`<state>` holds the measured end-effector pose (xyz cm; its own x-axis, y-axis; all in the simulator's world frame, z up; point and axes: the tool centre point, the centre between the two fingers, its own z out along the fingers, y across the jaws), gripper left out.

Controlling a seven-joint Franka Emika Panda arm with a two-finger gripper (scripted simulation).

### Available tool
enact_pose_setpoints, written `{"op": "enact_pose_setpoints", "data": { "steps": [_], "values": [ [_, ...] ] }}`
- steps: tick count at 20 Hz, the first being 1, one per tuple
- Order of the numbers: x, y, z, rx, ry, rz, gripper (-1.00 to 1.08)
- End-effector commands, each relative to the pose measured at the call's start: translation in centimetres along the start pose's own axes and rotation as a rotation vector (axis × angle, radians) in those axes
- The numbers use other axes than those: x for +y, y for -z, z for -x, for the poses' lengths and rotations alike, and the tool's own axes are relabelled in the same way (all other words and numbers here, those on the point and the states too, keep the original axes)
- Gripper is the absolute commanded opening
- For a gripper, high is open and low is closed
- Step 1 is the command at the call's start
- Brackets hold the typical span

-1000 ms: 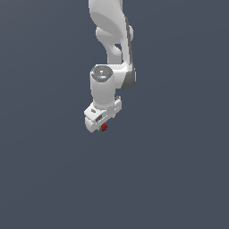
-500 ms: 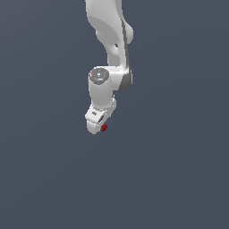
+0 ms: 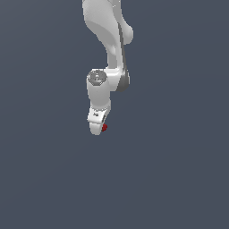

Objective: Pick up the object and move it to a goal position.

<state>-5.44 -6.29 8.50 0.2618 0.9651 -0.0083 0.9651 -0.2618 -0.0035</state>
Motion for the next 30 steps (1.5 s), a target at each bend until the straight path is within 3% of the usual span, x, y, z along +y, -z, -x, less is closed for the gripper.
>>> {"op": "enact_pose_setpoints", "data": {
  "steps": [1,13,22,30],
  "values": [
    [-0.2,-0.3,0.2,0.002,0.06,0.001,1.0],
    [-0.7,-1.2,0.8,0.007,0.218,0.004,1.0],
    [-0.8,-1.8,0.8,0.008,0.225,0.004,1.0],
    [-0.9,-5.2,0.8,0.008,0.229,0.004,1.0]
  ]
}}
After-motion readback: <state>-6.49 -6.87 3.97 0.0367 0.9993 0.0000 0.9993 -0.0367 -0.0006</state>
